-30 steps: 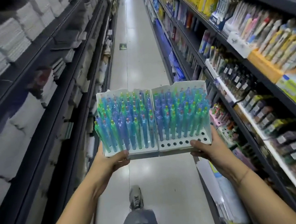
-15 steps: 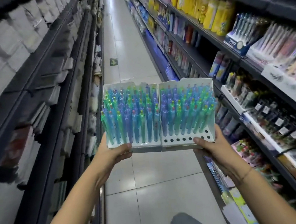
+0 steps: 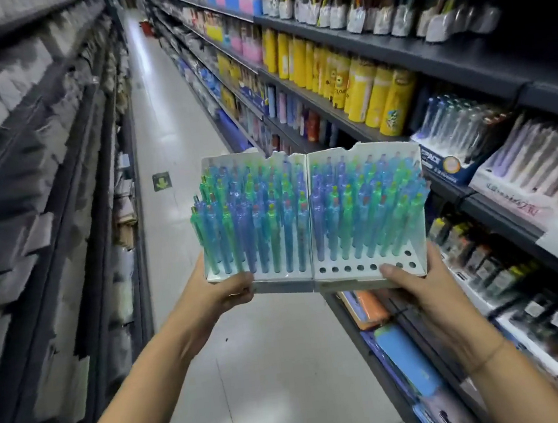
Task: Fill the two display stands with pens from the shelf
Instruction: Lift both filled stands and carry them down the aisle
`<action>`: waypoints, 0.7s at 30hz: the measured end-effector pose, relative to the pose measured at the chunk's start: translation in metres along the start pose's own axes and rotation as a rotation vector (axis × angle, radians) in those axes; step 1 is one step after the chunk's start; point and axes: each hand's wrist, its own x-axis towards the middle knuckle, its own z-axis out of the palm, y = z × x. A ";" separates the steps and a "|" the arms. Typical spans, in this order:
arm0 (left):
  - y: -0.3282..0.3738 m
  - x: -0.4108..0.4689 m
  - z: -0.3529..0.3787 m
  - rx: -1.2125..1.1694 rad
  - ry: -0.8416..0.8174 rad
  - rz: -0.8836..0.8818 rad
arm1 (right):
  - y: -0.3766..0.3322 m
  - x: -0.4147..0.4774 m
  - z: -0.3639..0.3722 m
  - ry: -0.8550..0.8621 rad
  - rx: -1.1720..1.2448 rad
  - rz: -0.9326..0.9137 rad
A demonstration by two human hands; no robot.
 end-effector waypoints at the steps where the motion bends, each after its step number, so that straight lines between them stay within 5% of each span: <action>1: 0.010 0.024 0.005 -0.001 -0.021 0.013 | -0.009 0.018 0.002 0.030 0.000 -0.029; 21: 0.190 0.385 0.184 0.006 -0.812 0.111 | -0.186 0.185 -0.001 0.686 -0.067 -0.464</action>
